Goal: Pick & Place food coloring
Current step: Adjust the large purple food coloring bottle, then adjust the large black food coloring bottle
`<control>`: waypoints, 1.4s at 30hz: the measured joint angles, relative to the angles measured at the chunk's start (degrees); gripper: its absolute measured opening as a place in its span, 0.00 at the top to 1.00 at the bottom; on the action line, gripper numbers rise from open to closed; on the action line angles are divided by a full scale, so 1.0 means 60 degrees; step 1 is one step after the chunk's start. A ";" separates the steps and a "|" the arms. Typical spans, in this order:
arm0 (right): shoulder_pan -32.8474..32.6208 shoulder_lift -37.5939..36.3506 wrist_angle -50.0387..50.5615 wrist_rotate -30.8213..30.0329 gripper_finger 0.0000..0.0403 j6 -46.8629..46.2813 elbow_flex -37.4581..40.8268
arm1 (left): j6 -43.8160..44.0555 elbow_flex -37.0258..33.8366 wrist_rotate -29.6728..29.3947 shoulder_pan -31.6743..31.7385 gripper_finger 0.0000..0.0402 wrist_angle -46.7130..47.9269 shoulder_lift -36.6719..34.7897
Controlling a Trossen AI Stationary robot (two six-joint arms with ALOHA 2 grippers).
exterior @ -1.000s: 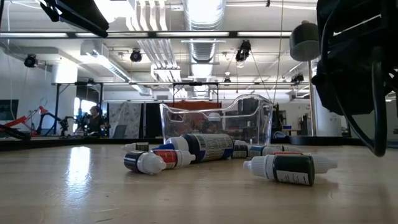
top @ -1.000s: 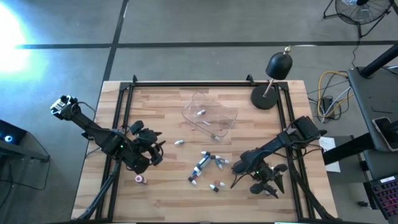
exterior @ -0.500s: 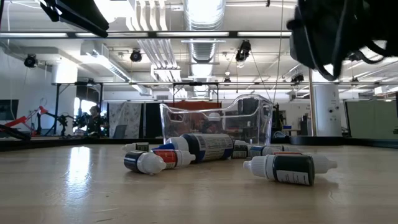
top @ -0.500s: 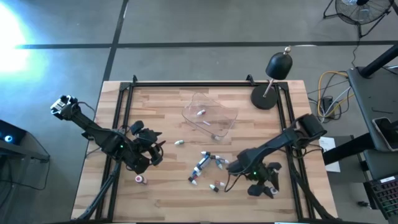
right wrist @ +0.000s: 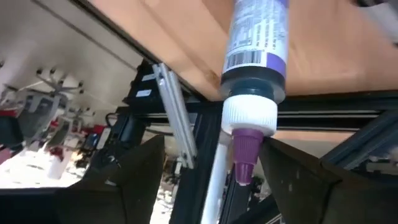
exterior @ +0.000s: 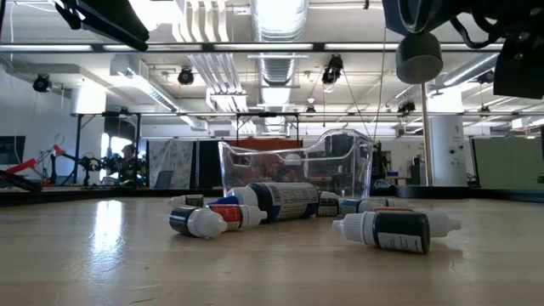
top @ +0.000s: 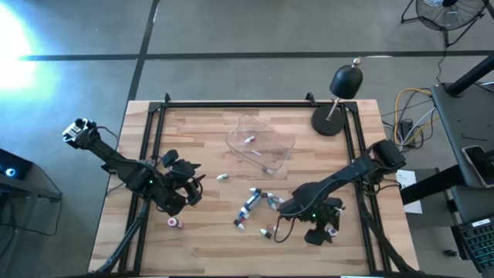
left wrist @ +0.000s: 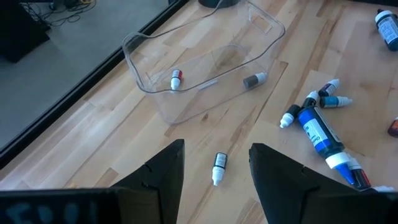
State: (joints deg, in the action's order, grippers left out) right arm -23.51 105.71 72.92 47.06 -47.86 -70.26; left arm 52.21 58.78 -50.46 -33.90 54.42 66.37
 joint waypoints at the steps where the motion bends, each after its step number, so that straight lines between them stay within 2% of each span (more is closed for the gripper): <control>1: 0.0000 -0.0004 0.0033 -0.0108 0.35 0.0008 0.0000 | 0.0012 0.0000 0.0001 0.0001 0.61 -0.0001 0.0000; 6: 0.0031 0.0059 -0.0014 -0.2340 0.32 -0.0124 0.0061 | 0.0035 0.0000 0.0001 -0.0002 0.61 -0.0028 0.0000; 11: 0.0026 0.0007 0.0038 -0.2483 0.30 -0.0383 0.0113 | 0.0035 0.0000 0.0010 0.0000 0.61 -0.0070 0.0000; 20: 0.0040 -0.0456 0.0775 -0.5065 0.29 0.1011 0.0124 | 0.0047 0.0000 0.0042 0.0000 0.61 -0.0070 0.0000; 26: 0.0030 -0.1678 0.0730 -0.5474 0.34 0.2342 0.0228 | 0.0160 0.0000 0.0334 0.0001 0.61 -0.0080 0.0000; 30: -0.0204 -0.2765 0.0744 -0.6569 0.37 0.3081 0.0514 | 0.0370 0.0000 0.0418 0.0001 0.61 -0.0100 0.0000; 33: -0.0499 -0.3399 0.0710 -0.6732 0.39 0.4277 0.0965 | 0.0538 0.0000 0.0427 0.0001 0.61 -0.0107 0.0000; 38: -0.1062 -0.3850 0.0556 -0.6715 0.39 0.4210 0.1768 | 0.0840 0.0000 0.0436 0.0001 0.61 -0.0121 0.0000; 42: -0.1677 -0.3968 -0.0504 -0.6867 0.39 0.3647 0.2501 | 0.1187 0.0000 0.0443 0.0001 0.61 -0.0142 0.0000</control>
State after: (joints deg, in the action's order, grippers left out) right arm -33.57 81.90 69.90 5.85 -25.97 -55.25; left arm 59.33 58.78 -47.81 -33.89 53.57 66.37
